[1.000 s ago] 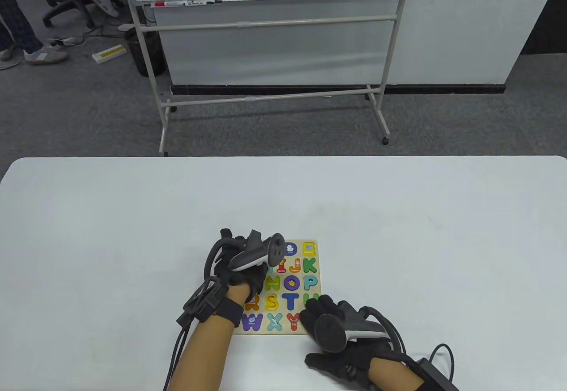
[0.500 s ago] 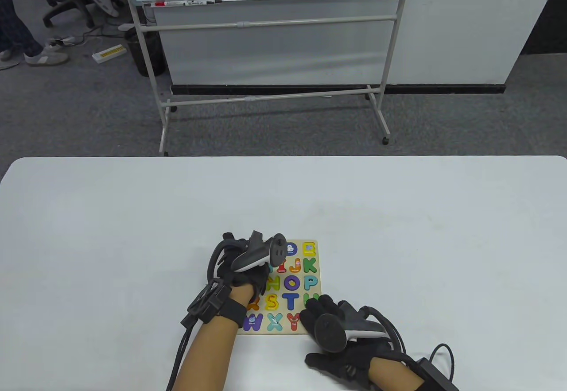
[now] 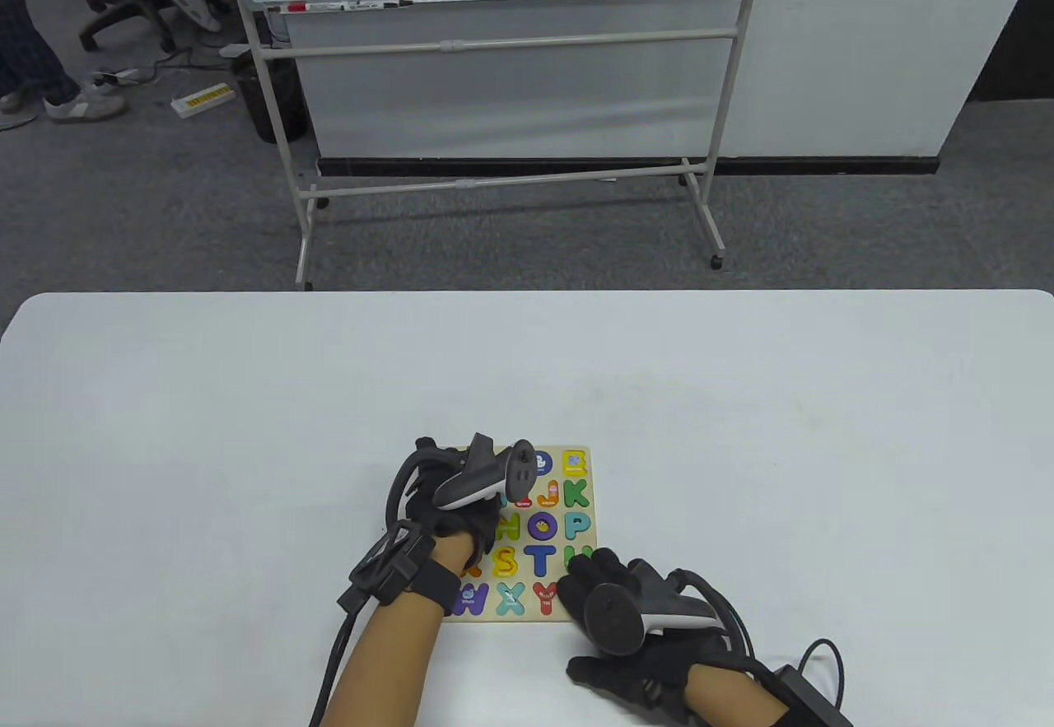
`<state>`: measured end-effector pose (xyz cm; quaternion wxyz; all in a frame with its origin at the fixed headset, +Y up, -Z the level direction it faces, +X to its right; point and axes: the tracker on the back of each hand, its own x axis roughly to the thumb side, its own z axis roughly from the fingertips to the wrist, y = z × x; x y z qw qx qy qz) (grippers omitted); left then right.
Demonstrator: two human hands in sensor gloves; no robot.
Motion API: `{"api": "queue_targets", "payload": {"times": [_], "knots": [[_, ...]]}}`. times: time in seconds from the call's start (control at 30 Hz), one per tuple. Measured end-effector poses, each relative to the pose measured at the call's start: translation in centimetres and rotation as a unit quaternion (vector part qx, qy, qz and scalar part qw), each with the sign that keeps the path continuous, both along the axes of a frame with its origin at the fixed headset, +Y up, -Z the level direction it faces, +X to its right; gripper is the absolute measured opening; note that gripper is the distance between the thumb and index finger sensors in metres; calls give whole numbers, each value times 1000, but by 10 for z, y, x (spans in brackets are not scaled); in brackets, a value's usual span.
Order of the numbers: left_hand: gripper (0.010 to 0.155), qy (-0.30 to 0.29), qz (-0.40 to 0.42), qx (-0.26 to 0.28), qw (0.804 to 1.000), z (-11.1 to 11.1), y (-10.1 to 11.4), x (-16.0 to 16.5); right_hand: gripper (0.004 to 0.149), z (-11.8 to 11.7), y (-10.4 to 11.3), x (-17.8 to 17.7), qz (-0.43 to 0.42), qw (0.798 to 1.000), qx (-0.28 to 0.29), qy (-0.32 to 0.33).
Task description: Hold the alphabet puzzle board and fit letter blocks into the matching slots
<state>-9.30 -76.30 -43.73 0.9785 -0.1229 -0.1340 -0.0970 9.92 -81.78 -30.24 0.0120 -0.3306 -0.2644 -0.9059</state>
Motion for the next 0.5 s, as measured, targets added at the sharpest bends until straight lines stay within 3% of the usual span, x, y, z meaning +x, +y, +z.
{"api": "queue_targets", "payload": {"times": [0.5], "knots": [[67,10,16,-24,1000,2,6,-7,91,0,0,0,0,1000,1,-1]]}}
